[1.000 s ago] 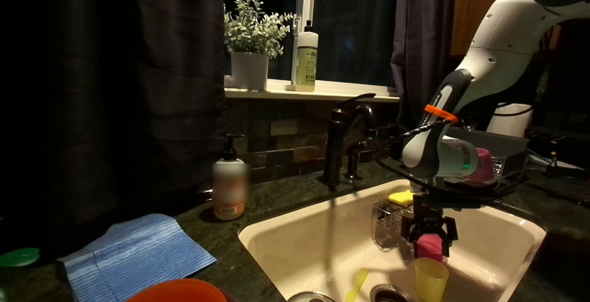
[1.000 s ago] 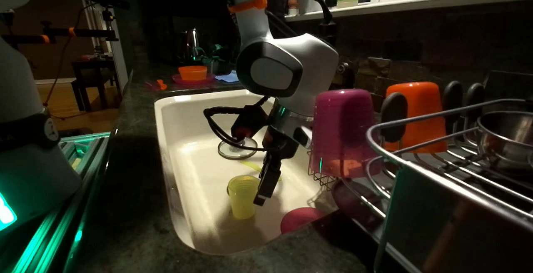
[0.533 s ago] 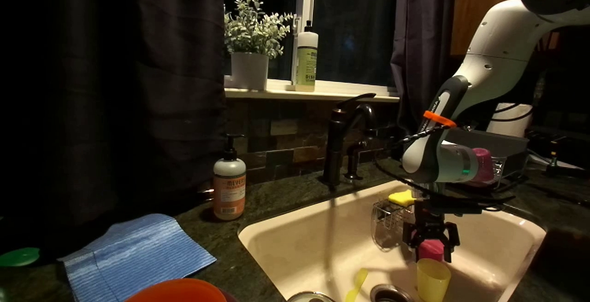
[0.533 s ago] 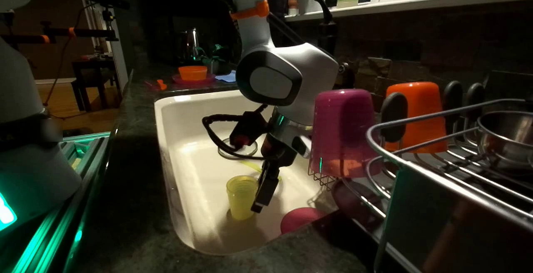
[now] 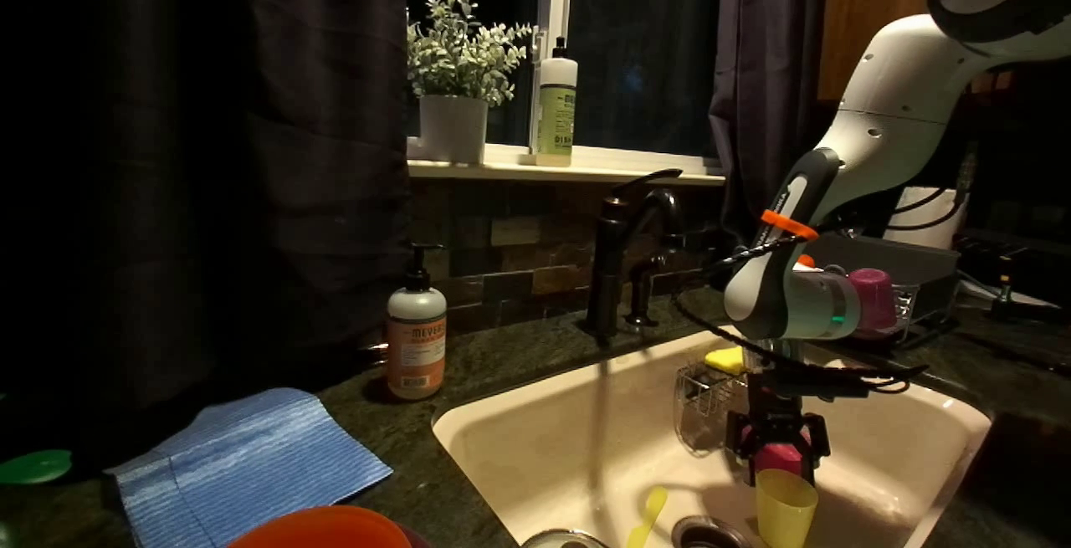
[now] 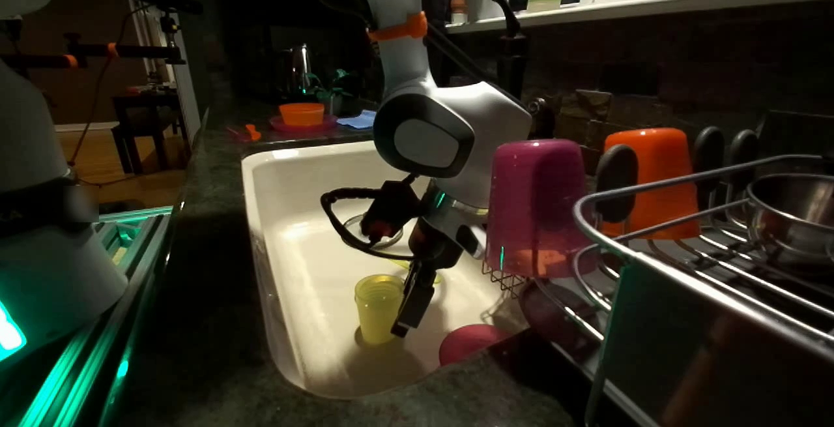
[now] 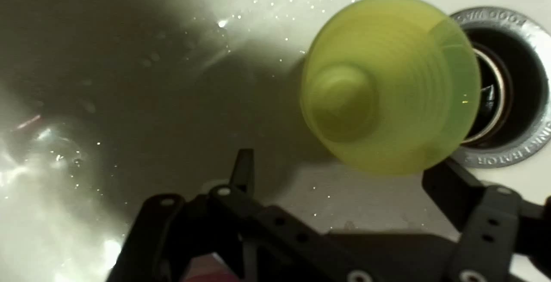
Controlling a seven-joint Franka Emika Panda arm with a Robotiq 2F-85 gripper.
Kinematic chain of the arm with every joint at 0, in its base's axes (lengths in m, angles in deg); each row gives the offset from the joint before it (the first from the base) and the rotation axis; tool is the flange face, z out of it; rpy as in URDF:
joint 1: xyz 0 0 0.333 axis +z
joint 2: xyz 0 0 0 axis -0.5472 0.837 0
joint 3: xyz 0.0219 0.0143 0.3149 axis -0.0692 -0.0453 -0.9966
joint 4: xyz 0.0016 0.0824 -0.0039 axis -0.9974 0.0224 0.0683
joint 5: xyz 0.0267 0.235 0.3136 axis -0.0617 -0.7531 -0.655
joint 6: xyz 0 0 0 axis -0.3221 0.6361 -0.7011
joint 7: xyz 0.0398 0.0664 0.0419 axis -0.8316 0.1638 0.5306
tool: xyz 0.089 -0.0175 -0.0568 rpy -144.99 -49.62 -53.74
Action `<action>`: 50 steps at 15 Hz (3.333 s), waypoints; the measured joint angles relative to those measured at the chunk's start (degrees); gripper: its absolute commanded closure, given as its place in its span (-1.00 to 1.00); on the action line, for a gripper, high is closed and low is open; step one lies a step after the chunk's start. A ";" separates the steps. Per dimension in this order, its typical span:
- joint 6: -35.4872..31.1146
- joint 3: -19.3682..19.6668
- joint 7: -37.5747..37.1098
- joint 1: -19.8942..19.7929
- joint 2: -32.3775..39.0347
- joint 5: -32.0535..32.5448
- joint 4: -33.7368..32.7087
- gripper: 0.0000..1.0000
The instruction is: Put the yellow cup inside the drying rack
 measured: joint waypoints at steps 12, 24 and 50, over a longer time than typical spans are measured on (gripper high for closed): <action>10.04 -0.69 0.91 -1.14 3.67 -1.59 -5.34 -1.00; 12.41 -2.08 3.69 -1.67 7.90 -3.51 -9.79 -1.00; 15.74 -3.27 4.79 -2.15 9.52 -5.05 -11.14 -1.00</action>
